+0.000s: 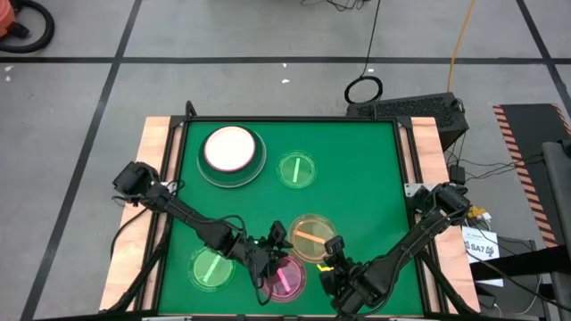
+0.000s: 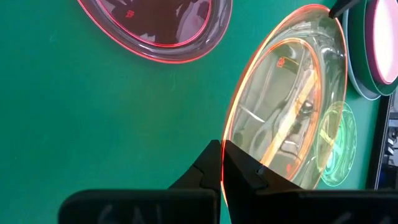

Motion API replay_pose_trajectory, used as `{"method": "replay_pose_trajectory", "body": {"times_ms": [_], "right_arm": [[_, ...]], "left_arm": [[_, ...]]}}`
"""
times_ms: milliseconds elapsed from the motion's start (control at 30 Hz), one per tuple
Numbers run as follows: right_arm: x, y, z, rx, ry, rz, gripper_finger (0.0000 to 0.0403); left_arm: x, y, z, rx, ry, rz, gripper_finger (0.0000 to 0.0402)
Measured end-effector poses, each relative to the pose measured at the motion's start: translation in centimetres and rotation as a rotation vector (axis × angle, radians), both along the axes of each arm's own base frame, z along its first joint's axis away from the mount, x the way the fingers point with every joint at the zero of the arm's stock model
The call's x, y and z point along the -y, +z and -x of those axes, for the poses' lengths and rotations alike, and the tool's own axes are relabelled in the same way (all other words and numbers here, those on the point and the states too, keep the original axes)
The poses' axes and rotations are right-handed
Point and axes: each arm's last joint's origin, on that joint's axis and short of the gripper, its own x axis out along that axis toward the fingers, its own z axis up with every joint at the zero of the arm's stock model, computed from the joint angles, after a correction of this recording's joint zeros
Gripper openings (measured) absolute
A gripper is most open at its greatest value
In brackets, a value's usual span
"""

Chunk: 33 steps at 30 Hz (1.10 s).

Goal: Stack plastic plates
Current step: Stack the orange transparent plate on the white plate

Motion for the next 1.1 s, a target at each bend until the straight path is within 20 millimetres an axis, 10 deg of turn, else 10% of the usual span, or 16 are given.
{"method": "replay_pose_trajectory", "body": {"times_ms": [467, 1100], "right_arm": [[0.0, 0.0, 0.0, 0.0, 0.0, 0.0, 0.0], [0.0, 0.0, 0.0, 0.0, 0.001, 0.001, 0.0]], "left_arm": [[-1.0, 0.0, -0.6, 0.003, 0.009, -0.027, 0.0164], [-1.3, -0.9, -1.3, -0.003, -0.033, -0.072, 0.0047]]}}
